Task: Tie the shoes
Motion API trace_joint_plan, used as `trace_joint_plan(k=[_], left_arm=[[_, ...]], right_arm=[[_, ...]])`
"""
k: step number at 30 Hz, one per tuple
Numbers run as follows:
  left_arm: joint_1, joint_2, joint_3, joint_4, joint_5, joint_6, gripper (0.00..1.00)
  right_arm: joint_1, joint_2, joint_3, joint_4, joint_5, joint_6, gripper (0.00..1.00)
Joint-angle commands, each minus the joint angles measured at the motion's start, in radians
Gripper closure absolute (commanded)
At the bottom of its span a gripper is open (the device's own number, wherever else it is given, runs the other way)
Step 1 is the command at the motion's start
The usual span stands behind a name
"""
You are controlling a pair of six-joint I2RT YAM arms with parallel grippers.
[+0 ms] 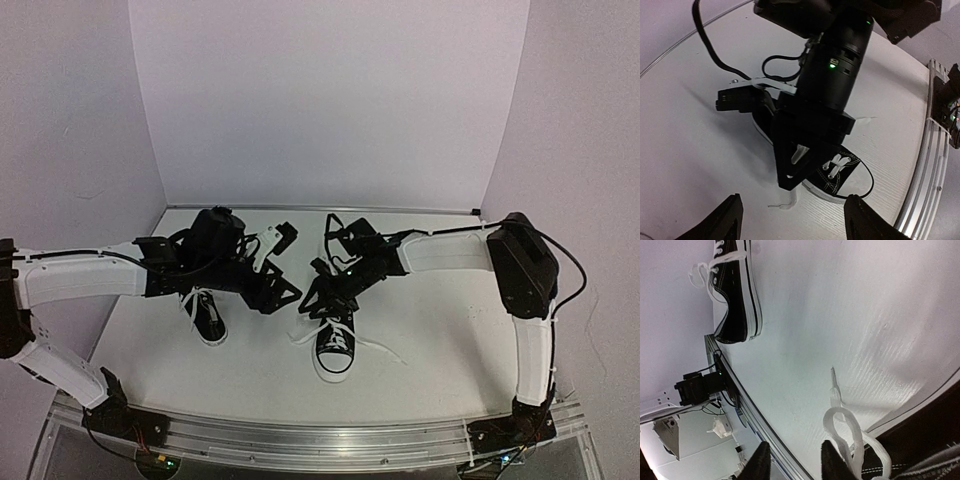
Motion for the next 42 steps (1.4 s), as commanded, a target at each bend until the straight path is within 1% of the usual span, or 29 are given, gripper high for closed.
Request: trace_joint_plan(k=[1,3,4,9,12,14,16,17,19,21,22,25,27,29,31,34,35,37,42], left_arm=[[-0.004,-0.080,-0.060,0.051,-0.097,-0.133,0.22],[-0.003,-0.089,-0.069,0.044,-0.115,-0.153,0.17],[-0.003,-0.092,-0.070,0.039,-0.122,-0.164,0.13],[0.001,-0.103,-0.046,0.023,-0.216,-0.239,0.01],[0.002,-0.101,-0.016,0.015,-0.271,-0.254,0.00],[0.002,-0.094,0.008,0.006,-0.306,-0.256,0.00],[0.004,-0.084,0.042,-0.007,-0.321,-0.246,0.00],[0.004,-0.076,0.056,-0.010,-0.329,-0.239,0.00],[0.005,-0.055,0.097,-0.033,-0.335,-0.231,0.01],[0.005,-0.029,0.154,-0.083,-0.305,-0.192,0.00],[0.005,-0.012,0.178,-0.106,-0.283,-0.169,0.00],[0.005,0.046,0.240,-0.185,-0.235,-0.107,0.00],[0.004,0.070,0.261,-0.211,-0.170,-0.064,0.00],[0.004,0.070,0.240,-0.180,-0.107,-0.029,0.00],[0.003,0.077,0.227,-0.159,-0.080,0.026,0.01],[0.004,0.124,0.256,-0.210,-0.027,0.120,0.00],[0.004,0.142,0.270,-0.234,-0.012,0.145,0.01],[0.004,0.177,0.290,-0.263,0.022,0.183,0.01],[0.020,0.193,0.238,-0.154,0.097,0.168,0.01]], right_arm=[[0.023,0.022,0.067,-0.020,0.002,0.004,0.60],[0.023,0.009,0.087,-0.032,0.010,0.007,0.54],[0.024,0.001,0.096,-0.042,0.016,0.008,0.51],[0.024,-0.099,0.108,-0.088,0.040,0.000,0.48],[0.024,-0.203,0.081,-0.120,0.094,-0.019,0.47],[0.024,-0.284,0.061,-0.156,0.168,-0.052,0.46],[0.024,-0.364,0.038,-0.195,0.260,-0.092,0.44],[0.023,-0.419,0.027,-0.222,0.339,-0.123,0.40],[0.022,-0.501,0.003,-0.256,0.458,-0.167,0.28],[0.021,-0.579,-0.038,-0.262,0.579,-0.202,0.06],[0.019,-0.613,-0.061,-0.260,0.626,-0.220,0.02],[0.015,-0.639,-0.093,-0.262,0.714,-0.263,0.02],[0.013,-0.611,-0.098,-0.263,0.696,-0.319,0.02],[0.008,-0.565,-0.105,-0.263,0.640,-0.379,0.02],[0.003,-0.496,-0.104,-0.268,0.568,-0.437,0.02],[0.001,-0.402,-0.073,-0.286,0.437,-0.494,0.04],[0.000,-0.382,-0.062,-0.287,0.388,-0.508,0.07],[-0.003,-0.344,-0.048,-0.289,0.348,-0.539,0.12],[-0.060,-0.285,-0.024,-0.300,0.224,-0.582,0.21]])
